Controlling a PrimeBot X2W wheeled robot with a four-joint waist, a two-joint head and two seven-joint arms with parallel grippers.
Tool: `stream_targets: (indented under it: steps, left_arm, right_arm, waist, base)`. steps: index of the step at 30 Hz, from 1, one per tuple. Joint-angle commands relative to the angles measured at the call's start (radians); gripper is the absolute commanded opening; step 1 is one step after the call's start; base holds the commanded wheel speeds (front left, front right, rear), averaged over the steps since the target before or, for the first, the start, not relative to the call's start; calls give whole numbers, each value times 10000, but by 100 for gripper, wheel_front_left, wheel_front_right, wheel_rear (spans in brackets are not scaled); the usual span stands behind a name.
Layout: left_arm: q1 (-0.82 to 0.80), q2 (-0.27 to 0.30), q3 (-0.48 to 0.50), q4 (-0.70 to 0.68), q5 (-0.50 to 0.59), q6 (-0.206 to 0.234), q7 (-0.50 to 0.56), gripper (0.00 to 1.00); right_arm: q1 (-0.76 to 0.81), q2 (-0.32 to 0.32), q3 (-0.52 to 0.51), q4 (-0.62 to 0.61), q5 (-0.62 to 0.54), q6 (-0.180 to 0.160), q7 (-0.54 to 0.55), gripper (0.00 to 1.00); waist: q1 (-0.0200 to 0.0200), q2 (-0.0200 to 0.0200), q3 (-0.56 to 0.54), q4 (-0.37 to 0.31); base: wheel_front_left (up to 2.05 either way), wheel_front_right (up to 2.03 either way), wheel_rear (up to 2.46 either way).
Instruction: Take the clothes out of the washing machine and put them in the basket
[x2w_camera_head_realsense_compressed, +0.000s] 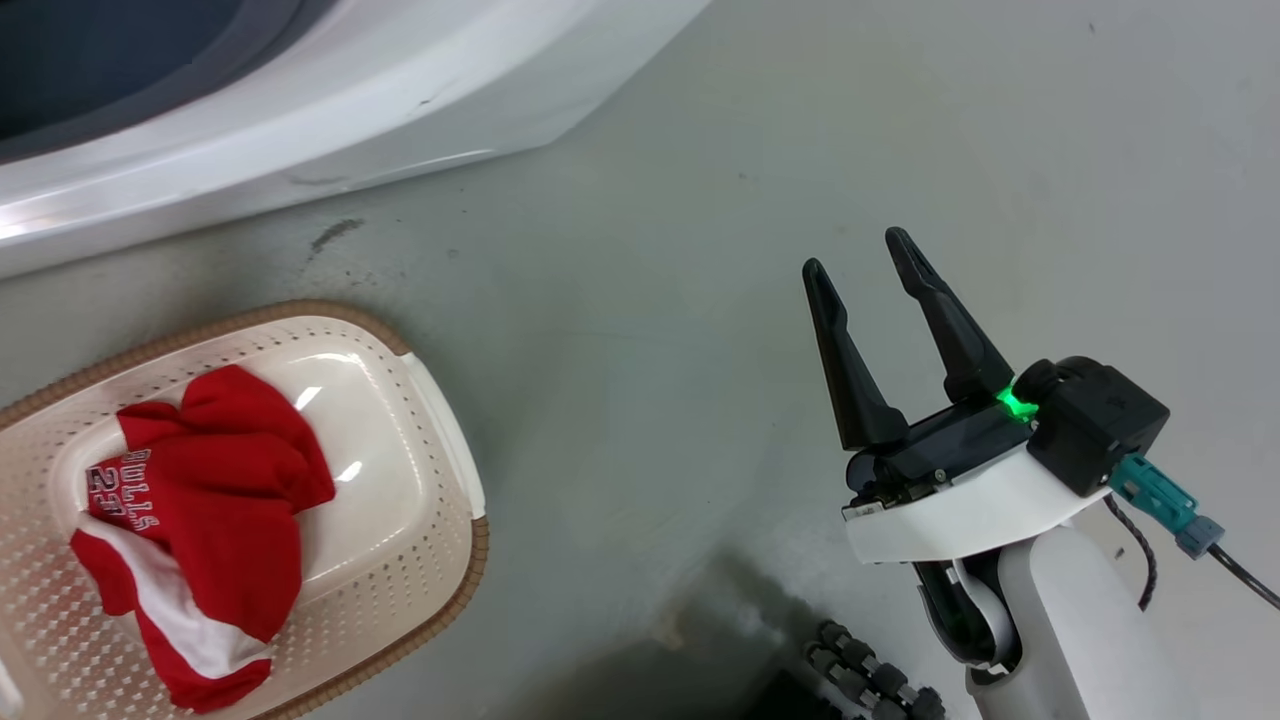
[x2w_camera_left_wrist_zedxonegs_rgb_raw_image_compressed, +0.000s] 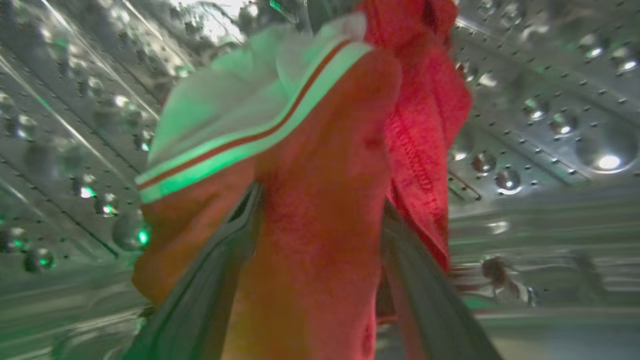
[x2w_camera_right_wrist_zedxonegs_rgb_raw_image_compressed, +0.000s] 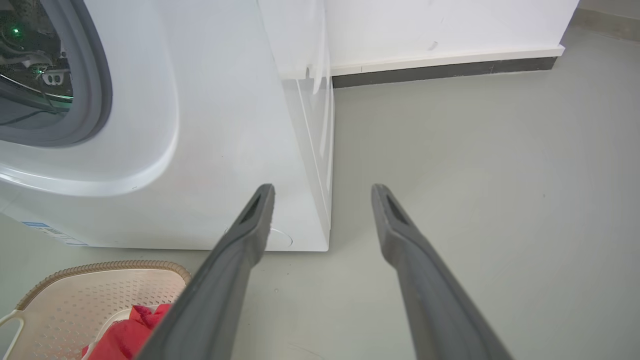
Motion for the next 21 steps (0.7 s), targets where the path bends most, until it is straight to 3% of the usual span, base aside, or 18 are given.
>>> stream_targets:
  steps: [1,8,9,10,11,15,21]
  left_arm:
    - [-211,81,-57,116,-76,-14,403,100]
    - [-640,242,4,438,-348,130,2167,100]
    - [-658,231,8,454,-378,162,2380,66]
    - [-651,214,12,466,-404,188,2548,21]
    - [-655,203,34,367,-459,241,2560,0]
    - [-379,210,-19,-105,-457,420,2260,0]
    - [334,270,-161,-1356,-367,665,390,0]
  right_arm:
    - [-148,12,44,-62,105,-7,-20,100]
    - [-138,12,152,-95,199,-7,-21,100]
    - [-156,12,152,-84,205,-7,-21,100]
    - [-172,12,148,-68,208,-7,-21,100]
    - [-189,12,140,-57,204,-7,-21,100]
    - [-226,12,115,-52,164,-7,-22,100]
    - [-199,11,6,15,49,-7,-22,100]
  waist:
    - [-2,-1,168,-150]
    - [-2,-1,317,-271]
    - [-2,-1,319,-270]
    - [-2,-1,318,-265]
    - [-2,-1,321,-258]
    - [-2,-1,290,-239]
    - [-2,-1,57,-117]
  base:
    - [0,0,0]
    - [0,0,0]
    - [0,0,0]
    - [0,0,0]
    - [0,0,0]
    - [0,0,0]
    - [0,0,0]
